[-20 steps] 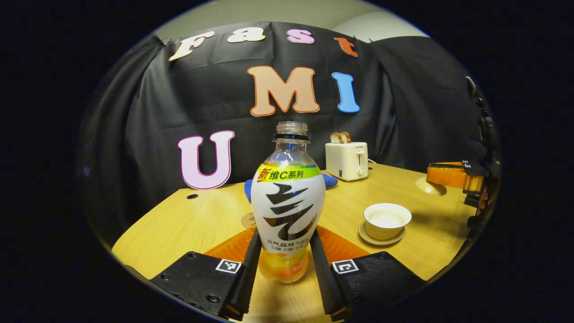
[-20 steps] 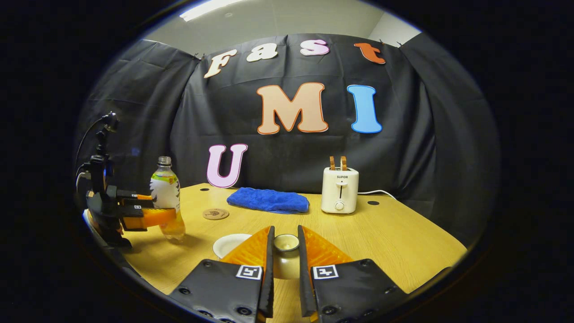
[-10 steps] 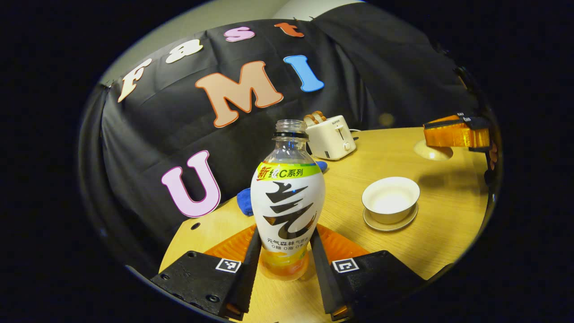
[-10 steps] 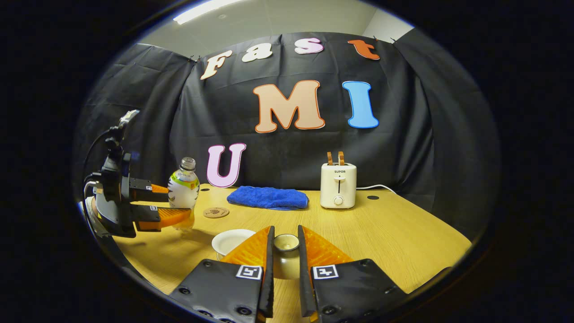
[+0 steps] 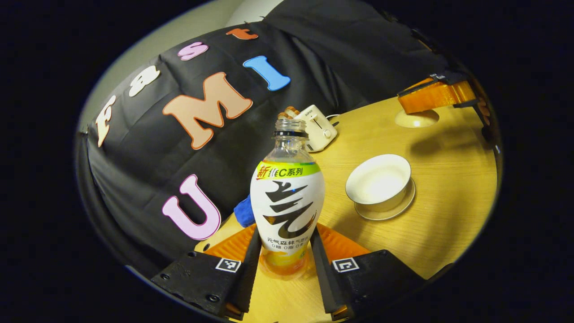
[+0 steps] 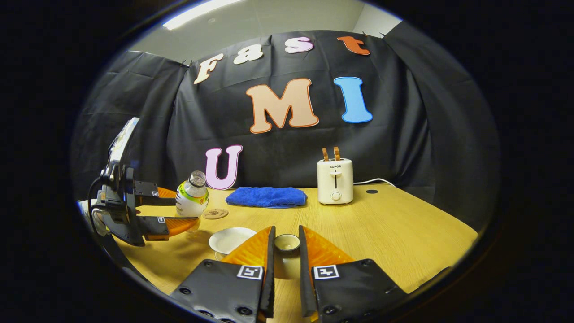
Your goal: Open the teacup lid with one hand, grasp the water bottle and pour water into the teacup with the other hand; after pouring, place the water bottle on the coaster and then close the teacup lid.
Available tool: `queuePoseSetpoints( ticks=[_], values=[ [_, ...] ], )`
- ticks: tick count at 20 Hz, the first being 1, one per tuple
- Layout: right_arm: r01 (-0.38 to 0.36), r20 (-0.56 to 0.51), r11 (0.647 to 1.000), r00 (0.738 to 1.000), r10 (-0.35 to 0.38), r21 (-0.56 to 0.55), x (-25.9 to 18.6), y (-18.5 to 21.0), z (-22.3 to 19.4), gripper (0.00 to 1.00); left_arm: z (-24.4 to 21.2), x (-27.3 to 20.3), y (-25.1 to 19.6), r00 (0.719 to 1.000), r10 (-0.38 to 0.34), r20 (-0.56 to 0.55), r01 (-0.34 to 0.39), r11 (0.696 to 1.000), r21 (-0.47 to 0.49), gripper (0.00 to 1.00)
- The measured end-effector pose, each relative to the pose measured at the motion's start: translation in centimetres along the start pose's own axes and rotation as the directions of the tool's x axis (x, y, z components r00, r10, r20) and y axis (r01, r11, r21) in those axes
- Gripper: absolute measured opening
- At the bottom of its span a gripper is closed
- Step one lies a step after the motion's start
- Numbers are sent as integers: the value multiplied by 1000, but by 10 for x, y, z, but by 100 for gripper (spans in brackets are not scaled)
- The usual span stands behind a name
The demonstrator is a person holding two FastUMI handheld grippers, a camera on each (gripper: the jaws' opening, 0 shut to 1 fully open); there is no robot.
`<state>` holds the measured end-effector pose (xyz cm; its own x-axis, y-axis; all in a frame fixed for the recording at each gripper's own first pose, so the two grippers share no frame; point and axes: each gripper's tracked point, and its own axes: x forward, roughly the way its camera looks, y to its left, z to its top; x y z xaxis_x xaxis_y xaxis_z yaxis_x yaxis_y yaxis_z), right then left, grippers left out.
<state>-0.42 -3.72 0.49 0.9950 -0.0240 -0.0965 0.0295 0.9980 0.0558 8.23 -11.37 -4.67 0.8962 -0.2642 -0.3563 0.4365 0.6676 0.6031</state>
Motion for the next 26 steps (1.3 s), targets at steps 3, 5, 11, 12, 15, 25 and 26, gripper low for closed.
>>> queuePoseSetpoints(
  ticks=[3,5,11,12,15,25,26],
  values=[
    [1,4,1000,1000,-1,-13,1,1,0,27,-1,-3,0,1000,-29,-10,30,993,112,59],
    [-3,4,1000,1000,3,-20,1,2,-2,27,-6,0,-3,998,-44,-34,50,981,185,59],
    [-5,3,1000,1000,5,-30,2,3,-3,27,-26,6,0,991,-29,-128,72,936,343,59],
    [-5,3,1000,1000,5,-30,3,2,-4,24,-28,5,-3,989,-35,-141,85,928,364,59],
    [-2,-5,1000,1000,2,-25,3,1,-7,27,-27,7,-5,987,-35,-160,103,890,444,59],
    [-3,5,1000,1000,3,-26,1,-1,-2,27,-22,12,-5,978,-14,-209,134,809,572,59],
    [-4,6,1000,1000,4,-25,1,-1,-1,27,-21,13,-5,977,-7,-211,131,803,582,59]
  ],
)
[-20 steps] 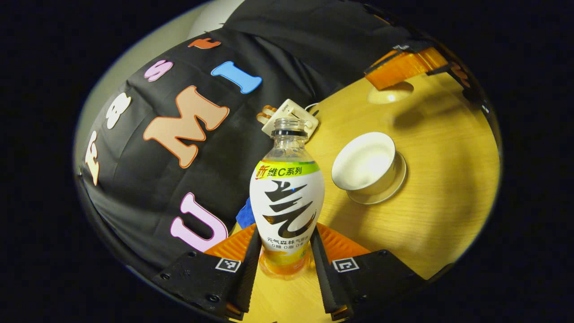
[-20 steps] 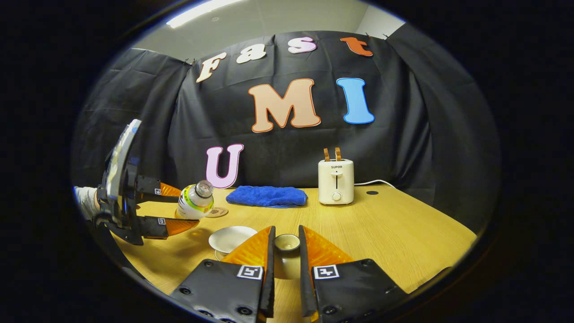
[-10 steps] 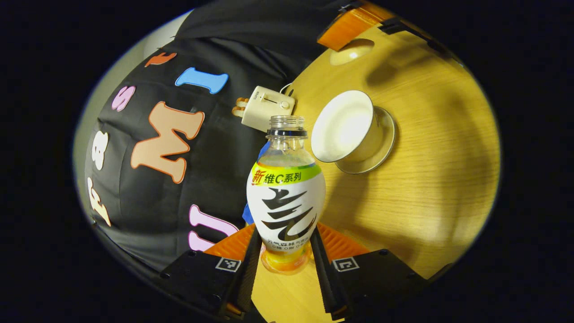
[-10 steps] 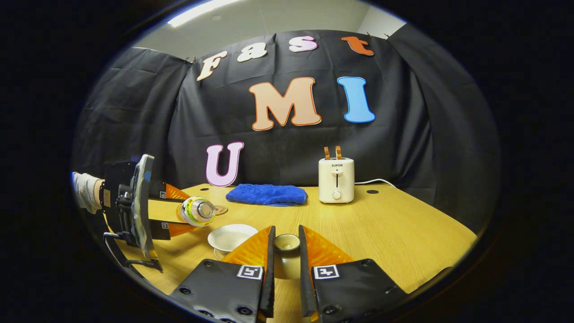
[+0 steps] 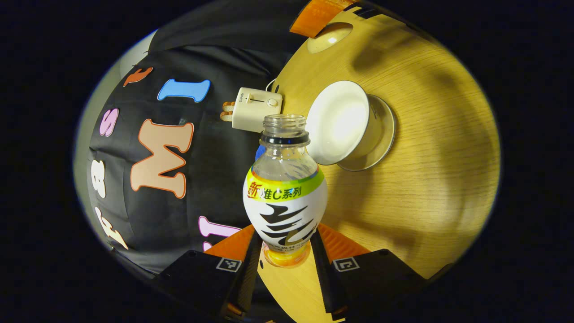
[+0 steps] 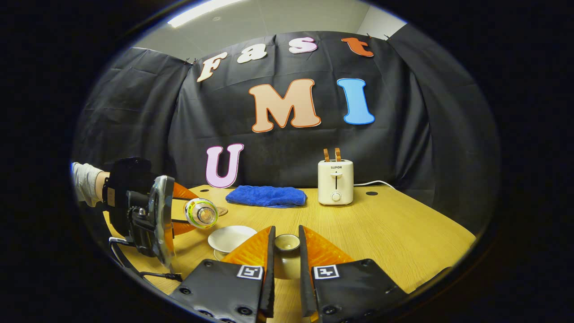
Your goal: Open the teacup lid with one hand, grasp the water bottle and pour water into the teacup with the other hand; after pouring, place the water bottle on the coaster and then close the teacup lid.
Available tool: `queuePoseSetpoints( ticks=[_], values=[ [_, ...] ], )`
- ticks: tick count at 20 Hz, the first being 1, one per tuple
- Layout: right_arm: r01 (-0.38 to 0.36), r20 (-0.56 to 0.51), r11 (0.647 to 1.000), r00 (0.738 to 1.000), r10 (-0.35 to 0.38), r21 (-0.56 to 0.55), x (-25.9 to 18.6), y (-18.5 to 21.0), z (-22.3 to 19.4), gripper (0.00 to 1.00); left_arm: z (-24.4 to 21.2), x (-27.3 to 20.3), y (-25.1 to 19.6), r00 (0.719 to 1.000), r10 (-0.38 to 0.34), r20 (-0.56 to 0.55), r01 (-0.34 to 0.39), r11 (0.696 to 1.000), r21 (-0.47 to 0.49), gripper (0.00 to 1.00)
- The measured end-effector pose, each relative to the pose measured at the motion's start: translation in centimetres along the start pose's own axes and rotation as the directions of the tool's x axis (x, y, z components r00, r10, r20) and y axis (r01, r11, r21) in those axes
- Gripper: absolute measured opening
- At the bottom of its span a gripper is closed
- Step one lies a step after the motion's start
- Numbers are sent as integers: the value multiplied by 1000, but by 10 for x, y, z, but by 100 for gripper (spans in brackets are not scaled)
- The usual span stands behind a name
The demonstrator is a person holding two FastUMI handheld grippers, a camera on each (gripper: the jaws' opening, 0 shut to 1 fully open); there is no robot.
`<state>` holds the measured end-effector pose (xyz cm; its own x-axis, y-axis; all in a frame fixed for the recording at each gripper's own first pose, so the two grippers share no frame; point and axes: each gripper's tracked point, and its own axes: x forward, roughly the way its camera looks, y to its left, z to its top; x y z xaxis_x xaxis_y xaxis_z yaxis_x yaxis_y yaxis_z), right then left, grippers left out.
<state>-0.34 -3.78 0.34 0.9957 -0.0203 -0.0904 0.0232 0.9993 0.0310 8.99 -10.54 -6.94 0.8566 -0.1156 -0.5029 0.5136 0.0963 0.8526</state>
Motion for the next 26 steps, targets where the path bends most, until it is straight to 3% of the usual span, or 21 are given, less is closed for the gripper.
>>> queuePoseSetpoints(
  ticks=[4,10,26],
  values=[
    [-1,7,1000,1000,1,0,-1,-1,2,27,4,0,7,1000,9,-28,-7,998,58,52],
    [9,15,1000,1000,-9,7,-3,-6,6,28,6,4,19,996,35,-76,-21,985,171,51],
    [2,12,1000,1000,-2,12,-4,-6,7,27,3,-2,46,982,102,-162,-22,899,437,50]
  ],
)
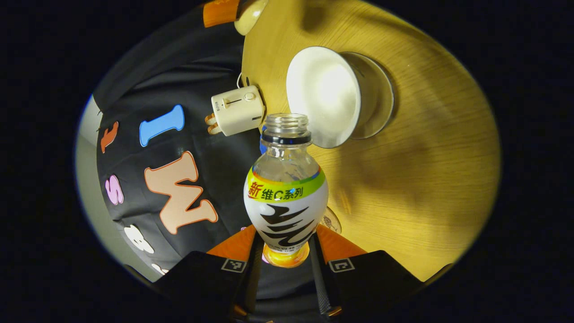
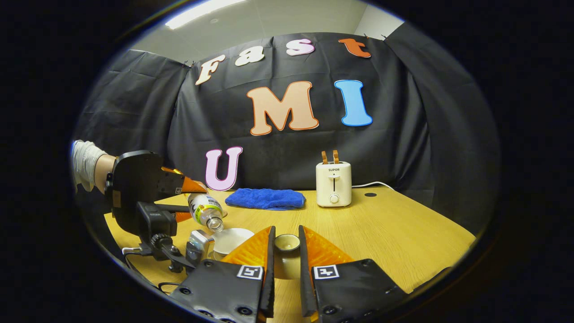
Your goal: Open the teacup lid with one hand, grasp the water bottle and pour water into the teacup with the other hand; after pouring, place the water bottle on the coaster and then close the teacup lid.
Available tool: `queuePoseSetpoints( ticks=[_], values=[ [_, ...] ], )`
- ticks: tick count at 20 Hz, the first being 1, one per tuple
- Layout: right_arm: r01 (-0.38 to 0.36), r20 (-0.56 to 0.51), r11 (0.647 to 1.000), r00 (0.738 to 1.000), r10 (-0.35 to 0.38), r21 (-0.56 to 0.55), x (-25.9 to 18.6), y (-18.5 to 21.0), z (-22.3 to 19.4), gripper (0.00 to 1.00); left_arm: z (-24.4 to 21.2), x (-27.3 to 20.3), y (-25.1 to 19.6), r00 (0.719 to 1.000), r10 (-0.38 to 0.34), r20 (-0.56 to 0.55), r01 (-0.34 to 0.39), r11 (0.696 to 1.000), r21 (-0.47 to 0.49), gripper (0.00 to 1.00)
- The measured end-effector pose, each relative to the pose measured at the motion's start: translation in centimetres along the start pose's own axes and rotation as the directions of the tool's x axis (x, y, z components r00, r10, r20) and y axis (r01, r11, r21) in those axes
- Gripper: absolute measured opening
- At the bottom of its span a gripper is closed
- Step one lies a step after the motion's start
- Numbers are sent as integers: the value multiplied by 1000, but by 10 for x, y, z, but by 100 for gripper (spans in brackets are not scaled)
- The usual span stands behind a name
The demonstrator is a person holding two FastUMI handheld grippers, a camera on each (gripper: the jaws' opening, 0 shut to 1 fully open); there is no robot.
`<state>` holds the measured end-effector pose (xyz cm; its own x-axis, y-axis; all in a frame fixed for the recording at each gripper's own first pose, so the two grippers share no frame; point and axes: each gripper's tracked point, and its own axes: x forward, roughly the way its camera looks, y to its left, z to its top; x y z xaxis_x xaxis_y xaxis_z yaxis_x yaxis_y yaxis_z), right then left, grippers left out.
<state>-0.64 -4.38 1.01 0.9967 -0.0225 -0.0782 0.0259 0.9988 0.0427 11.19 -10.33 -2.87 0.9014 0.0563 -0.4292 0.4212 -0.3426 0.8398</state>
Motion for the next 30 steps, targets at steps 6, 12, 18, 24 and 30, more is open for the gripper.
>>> queuePoseSetpoints(
  ticks=[6,12,18,24,30],
  values=[
    [-8,0,1000,1000,8,0,-1,3,0,29,-1,0,4,999,-12,-36,15,996,91,51],
    [-10,3,1000,1000,10,4,-3,3,3,27,-4,-4,9,997,-3,-72,15,985,173,51],
    [-15,7,1000,1000,15,7,-4,3,5,27,-4,-4,23,996,17,-86,5,968,250,51],
    [-20,3,1000,1000,20,6,-3,5,3,27,-3,-8,32,994,47,-100,-14,952,307,51],
    [-21,4,1000,1000,21,7,-3,5,3,27,-5,-12,46,991,80,-110,-38,938,343,51]
  ],
)
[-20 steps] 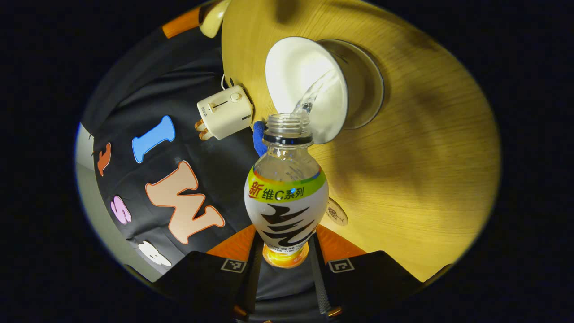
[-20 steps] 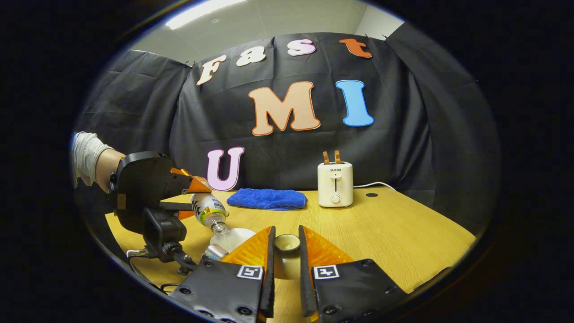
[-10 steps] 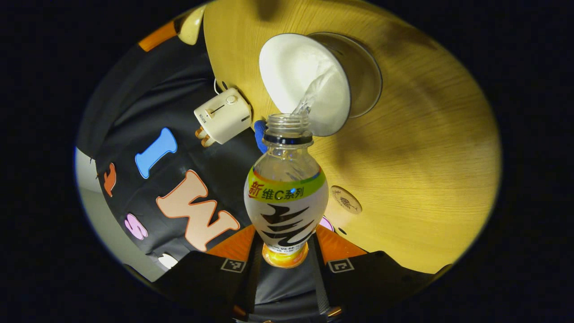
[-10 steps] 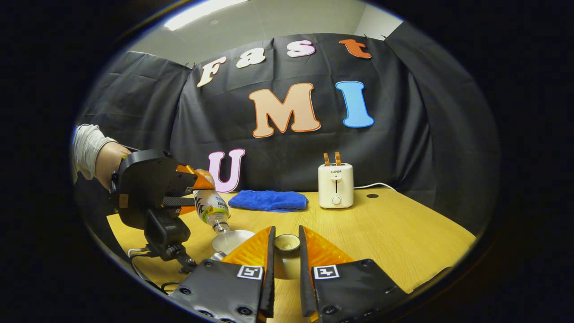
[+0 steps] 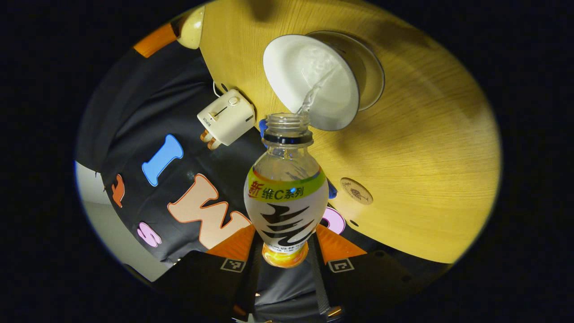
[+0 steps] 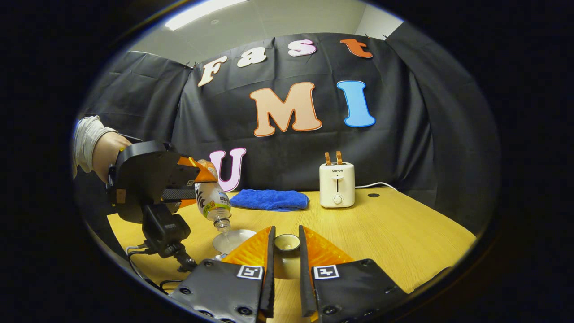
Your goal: Open the teacup lid with one hand, grasp the water bottle and pour water into the teacup with the other hand; after pouring, place the water bottle on the coaster and then close the teacup lid.
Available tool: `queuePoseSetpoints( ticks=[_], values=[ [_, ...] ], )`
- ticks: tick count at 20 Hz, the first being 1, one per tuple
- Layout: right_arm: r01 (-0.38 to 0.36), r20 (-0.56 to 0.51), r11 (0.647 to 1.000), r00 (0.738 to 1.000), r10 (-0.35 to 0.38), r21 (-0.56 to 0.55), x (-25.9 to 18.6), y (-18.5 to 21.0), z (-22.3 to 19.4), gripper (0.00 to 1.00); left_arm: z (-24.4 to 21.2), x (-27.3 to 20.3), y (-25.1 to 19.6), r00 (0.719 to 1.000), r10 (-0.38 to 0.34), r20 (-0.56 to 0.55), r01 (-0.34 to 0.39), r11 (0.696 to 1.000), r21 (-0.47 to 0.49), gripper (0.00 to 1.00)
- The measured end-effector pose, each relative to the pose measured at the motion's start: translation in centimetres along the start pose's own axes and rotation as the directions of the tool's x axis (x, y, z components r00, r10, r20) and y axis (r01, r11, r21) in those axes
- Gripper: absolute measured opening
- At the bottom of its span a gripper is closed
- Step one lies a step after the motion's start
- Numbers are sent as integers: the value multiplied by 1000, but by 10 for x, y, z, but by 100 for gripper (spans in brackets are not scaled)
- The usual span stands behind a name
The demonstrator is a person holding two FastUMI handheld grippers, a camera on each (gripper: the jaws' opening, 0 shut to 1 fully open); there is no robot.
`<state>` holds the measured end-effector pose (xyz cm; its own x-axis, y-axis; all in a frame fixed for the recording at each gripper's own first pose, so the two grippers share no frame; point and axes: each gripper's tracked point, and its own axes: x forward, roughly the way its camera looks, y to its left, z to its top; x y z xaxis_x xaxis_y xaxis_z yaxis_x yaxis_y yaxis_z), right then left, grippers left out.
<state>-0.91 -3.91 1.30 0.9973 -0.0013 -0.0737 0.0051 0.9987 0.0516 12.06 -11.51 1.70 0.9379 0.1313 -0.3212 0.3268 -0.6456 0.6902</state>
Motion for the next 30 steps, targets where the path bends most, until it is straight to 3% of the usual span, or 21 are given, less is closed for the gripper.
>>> queuePoseSetpoints(
  ticks=[15,20,23,26,30],
  values=[
    [0,9,1000,1000,0,1,0,0,2,27,-14,-11,20,997,57,-43,-53,995,81,51],
    [19,14,1000,1000,-19,8,-2,-3,5,27,7,-8,-15,999,23,26,-22,999,-41,51],
    [29,16,1000,999,-29,11,-2,-9,5,27,10,-5,-34,998,15,58,-4,984,-177,50],
    [31,15,1000,999,-31,4,-1,-8,3,29,12,-3,-41,996,23,88,6,949,-314,51],
    [28,-1,1000,1000,-28,-4,2,-4,-3,24,19,-6,-43,989,42,139,35,859,-510,51]
  ],
)
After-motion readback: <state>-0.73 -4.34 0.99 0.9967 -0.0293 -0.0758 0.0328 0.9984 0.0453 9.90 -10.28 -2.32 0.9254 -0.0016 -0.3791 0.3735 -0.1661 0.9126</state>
